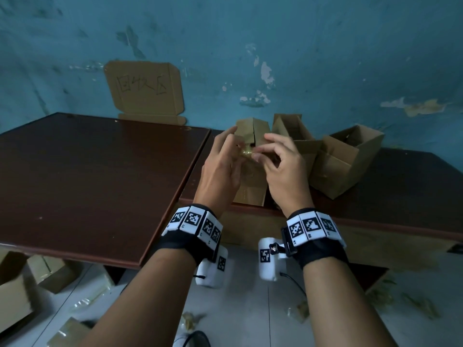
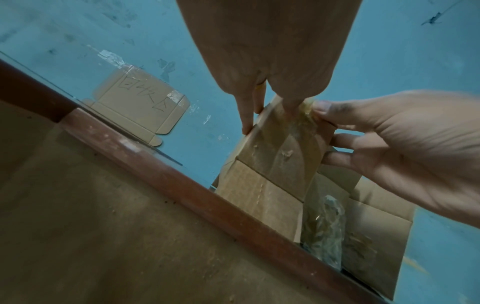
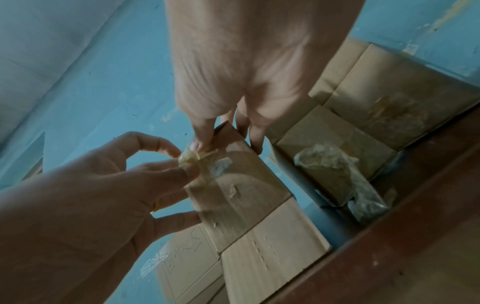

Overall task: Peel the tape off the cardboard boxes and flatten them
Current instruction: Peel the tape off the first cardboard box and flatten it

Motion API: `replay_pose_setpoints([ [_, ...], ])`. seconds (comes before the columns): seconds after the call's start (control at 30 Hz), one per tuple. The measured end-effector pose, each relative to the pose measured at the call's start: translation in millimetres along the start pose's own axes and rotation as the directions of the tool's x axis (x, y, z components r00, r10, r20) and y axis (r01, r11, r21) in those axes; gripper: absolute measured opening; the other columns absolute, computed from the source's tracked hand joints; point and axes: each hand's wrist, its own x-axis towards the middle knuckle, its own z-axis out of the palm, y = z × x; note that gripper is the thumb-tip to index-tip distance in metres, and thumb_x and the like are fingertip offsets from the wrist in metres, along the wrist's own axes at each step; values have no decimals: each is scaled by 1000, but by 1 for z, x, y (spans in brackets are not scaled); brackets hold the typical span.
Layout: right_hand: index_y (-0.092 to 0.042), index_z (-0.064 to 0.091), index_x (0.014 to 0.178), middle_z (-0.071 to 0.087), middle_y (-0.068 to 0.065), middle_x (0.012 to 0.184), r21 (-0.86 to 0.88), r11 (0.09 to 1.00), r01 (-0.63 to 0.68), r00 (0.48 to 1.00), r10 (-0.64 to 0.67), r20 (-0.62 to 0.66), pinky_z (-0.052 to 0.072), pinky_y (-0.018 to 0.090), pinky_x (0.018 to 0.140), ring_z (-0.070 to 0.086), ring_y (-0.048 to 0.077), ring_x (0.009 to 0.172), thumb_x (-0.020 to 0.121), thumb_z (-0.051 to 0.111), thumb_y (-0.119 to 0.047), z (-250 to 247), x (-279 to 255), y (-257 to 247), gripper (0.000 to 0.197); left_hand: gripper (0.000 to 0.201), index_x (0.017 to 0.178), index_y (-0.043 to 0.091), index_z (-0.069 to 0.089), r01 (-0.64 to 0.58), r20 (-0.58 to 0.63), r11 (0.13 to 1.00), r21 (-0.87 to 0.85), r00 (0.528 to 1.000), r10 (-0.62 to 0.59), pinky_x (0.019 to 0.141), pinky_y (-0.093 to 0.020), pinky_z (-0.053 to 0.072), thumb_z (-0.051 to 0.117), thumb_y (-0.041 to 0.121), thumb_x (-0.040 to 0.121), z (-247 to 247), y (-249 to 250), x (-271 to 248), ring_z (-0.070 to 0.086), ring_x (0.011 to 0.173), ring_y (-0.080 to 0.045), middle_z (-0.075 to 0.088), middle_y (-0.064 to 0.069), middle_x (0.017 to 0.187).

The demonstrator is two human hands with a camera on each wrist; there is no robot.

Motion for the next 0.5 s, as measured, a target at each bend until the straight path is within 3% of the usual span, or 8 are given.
replay_pose_setpoints([
  [0.2,-15,79,101,54,-5,149,24,999,-35,995,33,93,27,1,110,39,-7,138,98,74,-12,-2,-3,3,6,19,113,3,63,9,-1,1000,7,1000,-9,92,-48,62,67,-5,96,-1,-7,0,56,124,-5,50,-8,155],
  [0.3,-18,78,101,53,-6,151,26,999,-47,993,44,113,33,20,120,41,0,144,95,78,-14,-5,-4,1,6,15,107,4,64,5,4,1000,17,1000,-5,98,-42,59,69,-3,95,-3,-9,-1,52,131,-4,50,-6,157],
  [0.4,-23,74,110,51,-7,154,38,998,-42,982,34,186,41,43,122,44,8,147,86,87,-15,-7,-5,3,29,9,99,4,63,20,2,999,36,1000,-20,105,-26,51,69,-2,95,-5,-11,0,49,135,-2,49,-3,159],
  [0.5,-31,71,118,49,-9,154,62,997,-45,980,32,199,45,47,118,47,13,146,81,90,-12,-5,-7,8,46,7,96,3,64,56,30,998,24,998,-57,105,-7,38,68,-3,96,-4,-12,2,44,135,10,47,-1,162],
])
